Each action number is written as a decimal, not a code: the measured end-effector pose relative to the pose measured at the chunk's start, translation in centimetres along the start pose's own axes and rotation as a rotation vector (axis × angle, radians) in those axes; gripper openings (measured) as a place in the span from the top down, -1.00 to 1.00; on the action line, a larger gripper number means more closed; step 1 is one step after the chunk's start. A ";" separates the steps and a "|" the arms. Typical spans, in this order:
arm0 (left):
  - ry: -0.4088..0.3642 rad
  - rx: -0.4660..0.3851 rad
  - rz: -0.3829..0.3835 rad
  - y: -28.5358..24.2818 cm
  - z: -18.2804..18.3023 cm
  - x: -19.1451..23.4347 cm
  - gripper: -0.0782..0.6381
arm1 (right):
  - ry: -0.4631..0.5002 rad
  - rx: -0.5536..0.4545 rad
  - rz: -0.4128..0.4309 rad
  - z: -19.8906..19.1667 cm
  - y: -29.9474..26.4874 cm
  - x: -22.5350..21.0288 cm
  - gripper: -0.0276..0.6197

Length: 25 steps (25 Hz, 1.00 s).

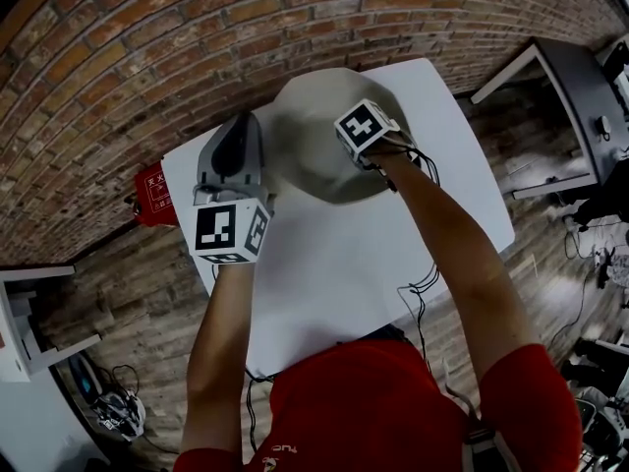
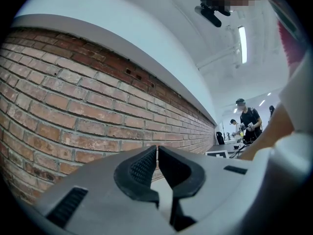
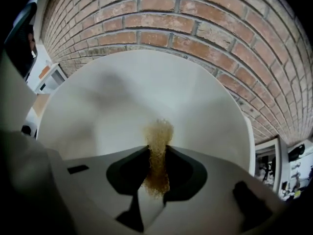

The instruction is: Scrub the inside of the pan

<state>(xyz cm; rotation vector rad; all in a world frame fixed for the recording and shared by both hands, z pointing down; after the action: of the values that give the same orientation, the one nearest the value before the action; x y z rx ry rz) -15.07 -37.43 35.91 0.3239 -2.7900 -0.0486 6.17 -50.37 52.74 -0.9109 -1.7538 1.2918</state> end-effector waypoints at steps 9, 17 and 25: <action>-0.007 0.015 -0.023 -0.6 -0.5 -0.7 0.72 | 0.156 -0.098 0.213 3.6 2.0 7.5 0.64; -0.012 0.045 -0.027 -1.1 -1.6 -1.1 0.72 | 0.230 -0.019 0.224 2.9 0.9 8.6 0.64; -0.012 0.053 -0.038 -1.3 -1.9 -1.8 0.72 | 0.151 0.055 0.160 0.0 0.7 4.6 0.64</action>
<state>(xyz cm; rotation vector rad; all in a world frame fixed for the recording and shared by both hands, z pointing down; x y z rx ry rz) -12.46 -38.31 37.02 0.3914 -2.8007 0.0151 4.14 -46.15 52.81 -1.1064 -1.5481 1.3289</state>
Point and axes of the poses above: the fingertips, and each gripper's own axes: y backward along the fingers, x to its left, z out of its top, the point moved 7 cm from there along y, backward along the fingers, and after that the axes turned 15 degrees about y, right-handed, at the moved point
